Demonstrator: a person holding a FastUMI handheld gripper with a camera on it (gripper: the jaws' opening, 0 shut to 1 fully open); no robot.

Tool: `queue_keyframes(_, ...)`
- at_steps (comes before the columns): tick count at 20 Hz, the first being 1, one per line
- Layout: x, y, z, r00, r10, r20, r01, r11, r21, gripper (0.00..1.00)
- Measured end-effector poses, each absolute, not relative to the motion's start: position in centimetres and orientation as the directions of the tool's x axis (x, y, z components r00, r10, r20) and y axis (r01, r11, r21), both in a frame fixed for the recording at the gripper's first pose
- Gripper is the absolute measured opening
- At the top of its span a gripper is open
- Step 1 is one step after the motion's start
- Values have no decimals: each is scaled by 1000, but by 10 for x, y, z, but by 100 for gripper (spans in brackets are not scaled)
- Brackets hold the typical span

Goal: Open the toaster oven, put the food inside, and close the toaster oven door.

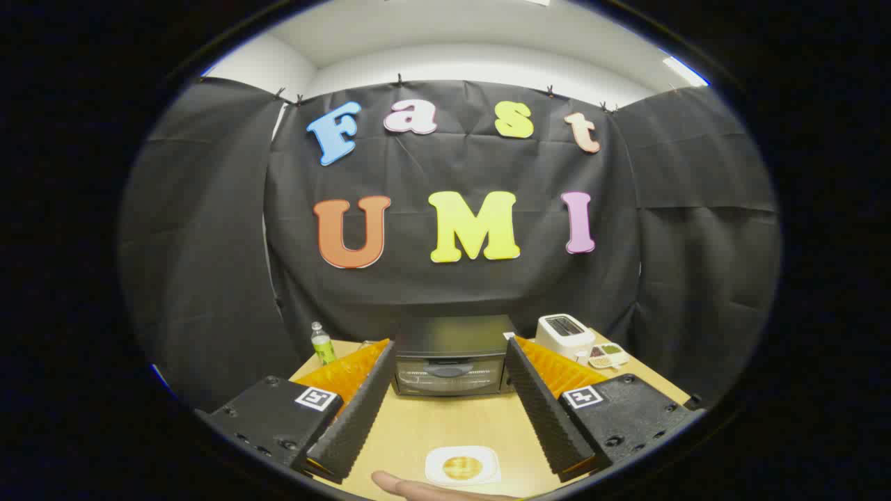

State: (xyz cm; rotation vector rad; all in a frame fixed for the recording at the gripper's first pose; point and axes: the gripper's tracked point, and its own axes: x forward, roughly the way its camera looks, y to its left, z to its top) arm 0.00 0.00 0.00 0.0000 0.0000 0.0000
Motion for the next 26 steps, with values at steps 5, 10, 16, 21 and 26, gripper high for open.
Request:
queue_keyframes(5,2,0,-4,1000,-5,7,5,1000,-20,100)
queue_keyframes(10,8,-3,-5,1000,-17,25,18,1000,-25,100)
queue_keyframes(16,26,-4,-18,1000,-12,13,13,1000,-14,100)
queue_keyframes(21,53,-4,-25,999,-12,40,13,1000,-28,100)
queue_keyframes(26,91,-11,-56,999,-32,-8,31,999,-30,100)
